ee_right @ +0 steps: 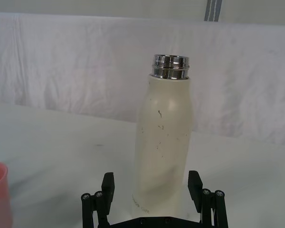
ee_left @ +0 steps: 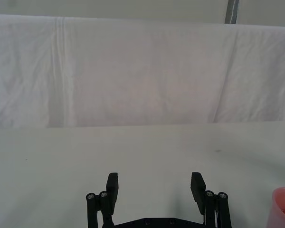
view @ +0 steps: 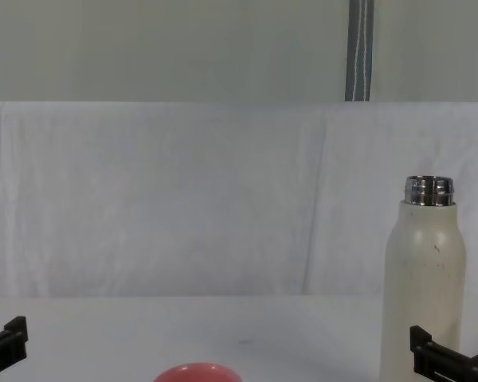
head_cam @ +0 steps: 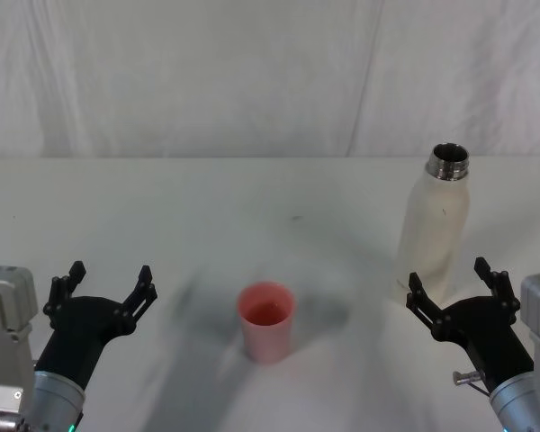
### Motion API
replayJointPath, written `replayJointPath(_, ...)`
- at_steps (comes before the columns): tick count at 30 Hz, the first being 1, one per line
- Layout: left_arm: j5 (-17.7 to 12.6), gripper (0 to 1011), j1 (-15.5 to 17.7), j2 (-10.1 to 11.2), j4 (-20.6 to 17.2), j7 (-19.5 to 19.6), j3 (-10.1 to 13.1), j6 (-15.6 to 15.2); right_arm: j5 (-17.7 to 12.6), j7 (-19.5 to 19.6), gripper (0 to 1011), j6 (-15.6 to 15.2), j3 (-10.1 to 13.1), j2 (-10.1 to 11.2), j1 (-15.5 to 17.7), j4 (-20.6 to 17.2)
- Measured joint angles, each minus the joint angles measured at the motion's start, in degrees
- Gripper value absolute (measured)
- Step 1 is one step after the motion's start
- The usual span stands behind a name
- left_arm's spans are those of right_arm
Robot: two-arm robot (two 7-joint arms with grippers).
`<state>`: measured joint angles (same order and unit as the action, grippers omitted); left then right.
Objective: Grasp the thermos with one hand and pour water into the cup lid.
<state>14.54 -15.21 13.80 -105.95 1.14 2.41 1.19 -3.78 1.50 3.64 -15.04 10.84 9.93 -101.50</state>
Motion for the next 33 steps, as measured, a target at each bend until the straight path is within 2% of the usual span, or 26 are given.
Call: replayJointPath(33, 0.00, 1001, 0.00, 0.00, 0.00, 0.00, 0.00, 0.00, 0.00, 0.00, 1000, 0.00, 0.00, 0.00, 0.00, 0.00)
